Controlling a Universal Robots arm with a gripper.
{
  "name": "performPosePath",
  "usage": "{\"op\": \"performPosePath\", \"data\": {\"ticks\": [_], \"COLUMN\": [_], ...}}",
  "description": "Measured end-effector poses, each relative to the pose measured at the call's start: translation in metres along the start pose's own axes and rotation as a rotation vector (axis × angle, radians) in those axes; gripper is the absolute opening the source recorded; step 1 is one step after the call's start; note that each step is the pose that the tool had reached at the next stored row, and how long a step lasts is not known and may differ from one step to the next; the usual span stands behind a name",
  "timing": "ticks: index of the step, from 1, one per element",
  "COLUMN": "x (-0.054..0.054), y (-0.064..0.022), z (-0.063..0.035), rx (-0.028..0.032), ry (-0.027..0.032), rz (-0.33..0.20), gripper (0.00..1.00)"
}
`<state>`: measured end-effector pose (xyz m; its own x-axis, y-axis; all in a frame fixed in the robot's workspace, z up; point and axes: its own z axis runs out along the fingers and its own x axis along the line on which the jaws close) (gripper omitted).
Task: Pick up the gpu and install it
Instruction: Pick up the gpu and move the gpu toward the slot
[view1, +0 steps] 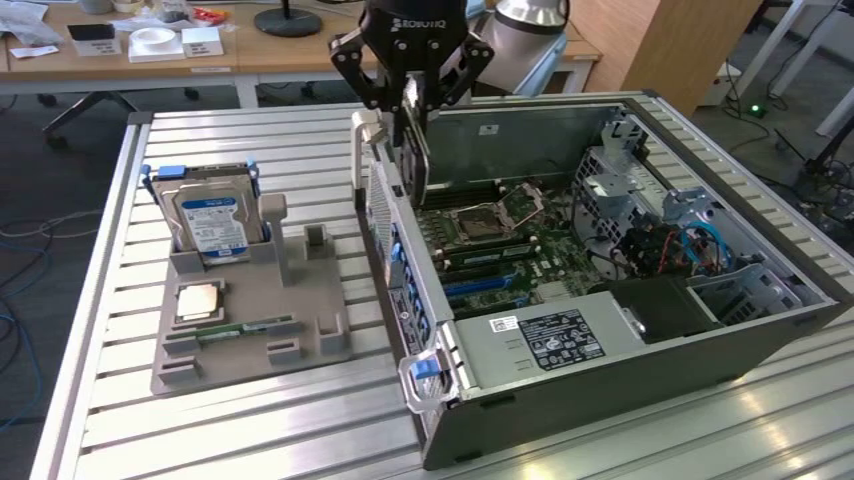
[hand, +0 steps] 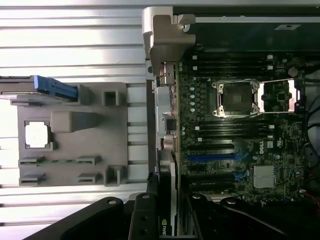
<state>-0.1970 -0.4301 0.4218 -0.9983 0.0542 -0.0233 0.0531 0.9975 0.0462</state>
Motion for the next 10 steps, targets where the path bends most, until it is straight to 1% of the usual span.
{"op": "performPosePath", "data": {"ticks": [10], "x": [-0.042], "y": [0.0022], "z": [0.0010], "rx": [0.0001], "ry": [0.0001], "rz": [0.000], "gripper": [0.27]}}
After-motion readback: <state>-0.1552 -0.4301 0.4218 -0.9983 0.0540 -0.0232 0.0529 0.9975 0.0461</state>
